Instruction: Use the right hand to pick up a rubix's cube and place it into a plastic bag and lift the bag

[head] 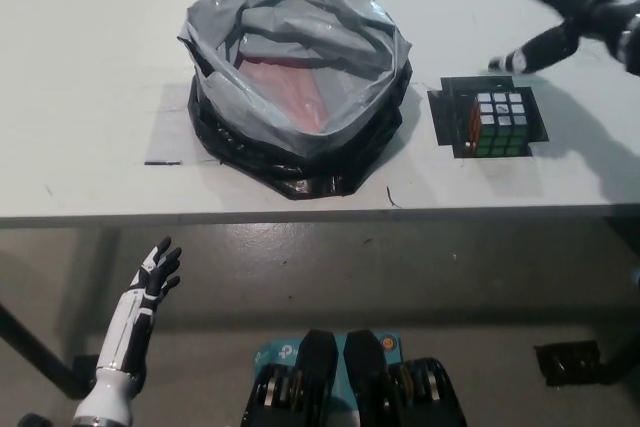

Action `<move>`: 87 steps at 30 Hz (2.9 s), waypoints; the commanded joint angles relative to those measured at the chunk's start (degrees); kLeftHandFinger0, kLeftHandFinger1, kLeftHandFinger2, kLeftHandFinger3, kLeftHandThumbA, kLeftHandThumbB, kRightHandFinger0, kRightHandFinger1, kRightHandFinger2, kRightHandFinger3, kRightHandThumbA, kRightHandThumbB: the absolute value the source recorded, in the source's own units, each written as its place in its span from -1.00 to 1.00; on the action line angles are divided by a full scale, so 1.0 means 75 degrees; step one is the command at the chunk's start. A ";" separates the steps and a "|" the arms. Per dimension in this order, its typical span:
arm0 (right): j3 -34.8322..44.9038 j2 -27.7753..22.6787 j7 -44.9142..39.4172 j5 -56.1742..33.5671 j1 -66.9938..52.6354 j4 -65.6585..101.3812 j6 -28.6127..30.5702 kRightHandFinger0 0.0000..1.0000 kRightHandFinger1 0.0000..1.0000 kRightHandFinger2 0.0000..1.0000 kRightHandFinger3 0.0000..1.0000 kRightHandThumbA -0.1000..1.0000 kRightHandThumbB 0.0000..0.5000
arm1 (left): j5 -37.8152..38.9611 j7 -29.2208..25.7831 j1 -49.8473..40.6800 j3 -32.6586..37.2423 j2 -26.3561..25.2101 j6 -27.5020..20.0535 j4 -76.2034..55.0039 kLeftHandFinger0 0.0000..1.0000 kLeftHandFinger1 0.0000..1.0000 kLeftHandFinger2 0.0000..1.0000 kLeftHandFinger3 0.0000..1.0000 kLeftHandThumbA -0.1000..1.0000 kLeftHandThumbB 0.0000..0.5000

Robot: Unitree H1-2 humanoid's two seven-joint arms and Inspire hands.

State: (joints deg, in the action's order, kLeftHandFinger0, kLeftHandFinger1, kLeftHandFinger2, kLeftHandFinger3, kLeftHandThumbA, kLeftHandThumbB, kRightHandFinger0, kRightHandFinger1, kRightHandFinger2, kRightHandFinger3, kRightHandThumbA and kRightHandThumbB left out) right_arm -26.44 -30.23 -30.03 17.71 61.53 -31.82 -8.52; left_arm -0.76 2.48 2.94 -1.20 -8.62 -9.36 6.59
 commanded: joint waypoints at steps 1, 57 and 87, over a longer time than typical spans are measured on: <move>-0.1156 0.0066 -0.2308 0.0944 0.1802 -0.1653 -0.0356 1.00 1.00 1.00 1.00 0.72 1.00 | 0.0157 0.0109 0.0205 -0.0070 -0.0097 -0.0500 -0.0265 1.00 1.00 1.00 1.00 1.00 -0.36; -0.1787 0.1278 -0.1188 0.2013 0.2190 -0.5005 0.0988 1.00 1.00 1.00 1.00 0.82 1.00 | 0.0178 0.0210 0.0382 -0.0115 -0.0060 -0.0640 -0.0266 1.00 1.00 1.00 1.00 1.00 -0.17; -0.1403 0.1582 -0.0300 0.2046 0.2151 -0.5354 0.1322 1.00 1.00 1.00 1.00 0.83 1.00 | 0.0254 0.0252 0.0459 -0.0133 -0.0095 -0.0593 -0.0321 1.00 1.00 1.00 1.00 1.00 -0.11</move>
State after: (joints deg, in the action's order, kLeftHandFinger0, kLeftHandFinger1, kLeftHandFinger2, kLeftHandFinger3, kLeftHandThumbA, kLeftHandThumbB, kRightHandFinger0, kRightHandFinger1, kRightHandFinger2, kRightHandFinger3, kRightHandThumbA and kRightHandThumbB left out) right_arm -37.97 -18.90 -34.46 32.70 74.89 -71.34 0.70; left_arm -0.08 3.88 5.11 -1.55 -8.65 -12.36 6.18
